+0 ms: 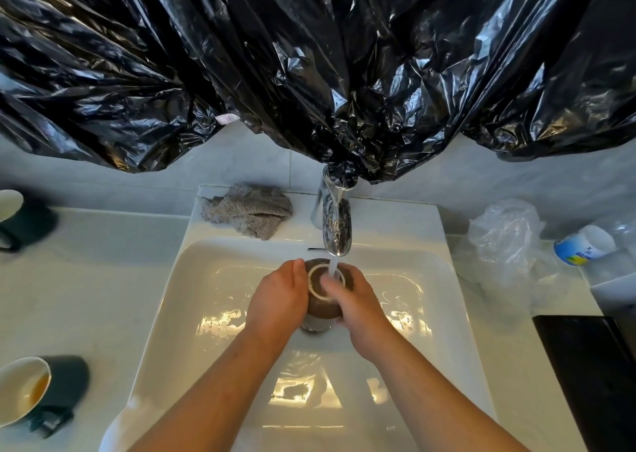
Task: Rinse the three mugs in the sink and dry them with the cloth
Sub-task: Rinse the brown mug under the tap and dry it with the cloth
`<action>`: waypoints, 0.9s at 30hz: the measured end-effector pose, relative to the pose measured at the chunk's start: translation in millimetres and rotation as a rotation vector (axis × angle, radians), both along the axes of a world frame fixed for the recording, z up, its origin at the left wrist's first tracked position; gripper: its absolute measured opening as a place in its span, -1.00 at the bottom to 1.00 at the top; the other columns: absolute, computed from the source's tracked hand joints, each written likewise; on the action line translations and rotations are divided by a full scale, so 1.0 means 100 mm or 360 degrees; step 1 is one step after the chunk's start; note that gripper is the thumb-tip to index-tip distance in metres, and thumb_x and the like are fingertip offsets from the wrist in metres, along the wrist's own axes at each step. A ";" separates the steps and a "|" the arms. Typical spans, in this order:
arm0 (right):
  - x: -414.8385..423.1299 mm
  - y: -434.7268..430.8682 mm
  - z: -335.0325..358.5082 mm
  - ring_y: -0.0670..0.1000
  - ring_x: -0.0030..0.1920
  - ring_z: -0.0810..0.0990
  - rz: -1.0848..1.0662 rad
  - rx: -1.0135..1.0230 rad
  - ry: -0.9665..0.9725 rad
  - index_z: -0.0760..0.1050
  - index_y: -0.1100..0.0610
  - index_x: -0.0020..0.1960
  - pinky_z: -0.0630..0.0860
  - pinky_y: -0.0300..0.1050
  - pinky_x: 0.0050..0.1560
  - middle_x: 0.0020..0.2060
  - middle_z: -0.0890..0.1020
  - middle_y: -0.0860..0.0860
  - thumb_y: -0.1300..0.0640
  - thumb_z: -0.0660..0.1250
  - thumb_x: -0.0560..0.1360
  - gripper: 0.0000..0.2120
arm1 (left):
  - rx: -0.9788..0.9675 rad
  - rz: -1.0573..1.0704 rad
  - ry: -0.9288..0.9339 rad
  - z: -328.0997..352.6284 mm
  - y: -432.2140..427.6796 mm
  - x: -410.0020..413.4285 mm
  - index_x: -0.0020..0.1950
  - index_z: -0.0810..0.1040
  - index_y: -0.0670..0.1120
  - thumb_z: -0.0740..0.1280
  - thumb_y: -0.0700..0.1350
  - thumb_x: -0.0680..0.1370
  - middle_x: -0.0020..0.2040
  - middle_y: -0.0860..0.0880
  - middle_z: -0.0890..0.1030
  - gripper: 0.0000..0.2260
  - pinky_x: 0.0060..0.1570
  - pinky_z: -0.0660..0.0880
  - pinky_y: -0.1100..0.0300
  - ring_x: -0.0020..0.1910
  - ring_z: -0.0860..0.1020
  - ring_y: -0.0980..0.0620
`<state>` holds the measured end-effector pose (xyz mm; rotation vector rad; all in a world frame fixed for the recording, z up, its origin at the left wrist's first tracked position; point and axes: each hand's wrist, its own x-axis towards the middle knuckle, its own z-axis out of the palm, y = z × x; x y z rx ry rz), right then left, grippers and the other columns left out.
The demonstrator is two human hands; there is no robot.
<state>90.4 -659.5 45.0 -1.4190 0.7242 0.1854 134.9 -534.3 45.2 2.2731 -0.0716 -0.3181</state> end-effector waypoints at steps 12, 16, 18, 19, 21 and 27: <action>0.06 -0.18 0.11 0.12 -0.06 0.69 -0.0170 0.0110 0.0393 0.60 -0.01 0.04 0.68 0.12 -0.07 -0.08 0.70 0.08 -0.30 0.14 0.60 -0.57 | -0.0325 -0.0446 0.0172 -0.01 0.14 -0.11 0.42 0.38 0.18 0.42 0.17 0.39 0.20 0.15 0.49 -0.39 0.12 0.54 0.20 0.10 0.53 0.22; -0.03 -0.30 0.13 0.03 -0.05 0.70 0.0143 0.0062 0.0228 0.59 -0.10 0.09 0.68 0.10 -0.02 -0.13 0.71 -0.09 -0.30 0.14 0.59 -0.63 | -0.0488 -0.0382 0.0307 -0.06 0.21 -0.05 0.21 0.46 0.22 0.55 -0.15 0.44 -0.05 0.16 0.61 -0.53 -0.27 0.46 0.49 -0.22 0.58 0.32; -0.08 -0.32 0.16 -0.16 -0.09 0.65 0.0379 -0.0084 0.0115 0.55 -0.20 0.14 0.59 -0.12 -0.09 -0.18 0.70 -0.27 -0.35 0.09 0.50 -0.60 | -0.0690 -0.0207 0.0506 -0.07 0.23 -0.04 0.17 0.56 0.03 0.47 -0.16 0.54 -0.28 0.19 0.60 -0.75 -0.46 0.39 0.45 -0.40 0.54 0.27; -0.10 -0.32 0.17 -0.24 -0.12 0.63 0.0438 -0.0112 0.0051 0.52 -0.24 0.18 0.52 -0.23 -0.13 -0.17 0.69 -0.34 -0.37 0.07 0.46 -0.56 | -0.0843 -0.0102 0.0652 -0.06 0.24 -0.04 0.11 0.58 -0.08 0.42 -0.14 0.58 -0.37 0.14 0.55 -0.88 -0.52 0.34 0.41 -0.48 0.48 0.22; -0.13 -0.31 0.18 -0.35 -0.03 0.61 0.0512 -0.0084 -0.0050 0.48 -0.35 0.24 0.47 -0.31 -0.09 -0.02 0.66 -0.39 -0.41 0.09 0.43 -0.55 | -0.1160 0.0121 0.0986 -0.06 0.24 -0.05 -0.10 0.49 -0.16 0.32 -0.06 0.64 -0.44 0.02 0.39 -0.80 -0.59 0.19 0.33 -0.53 0.32 0.15; -0.14 -0.25 0.05 -0.13 0.23 0.58 0.0310 0.0148 -0.0170 0.48 -0.27 0.26 0.48 -0.10 0.21 0.21 0.64 -0.17 -0.17 0.20 0.57 -0.72 | -0.1500 0.0470 0.1608 -0.06 0.18 -0.10 -0.24 0.46 -0.07 0.41 0.11 0.41 -0.48 0.00 0.29 -0.72 -0.71 0.08 0.38 -0.57 0.21 0.16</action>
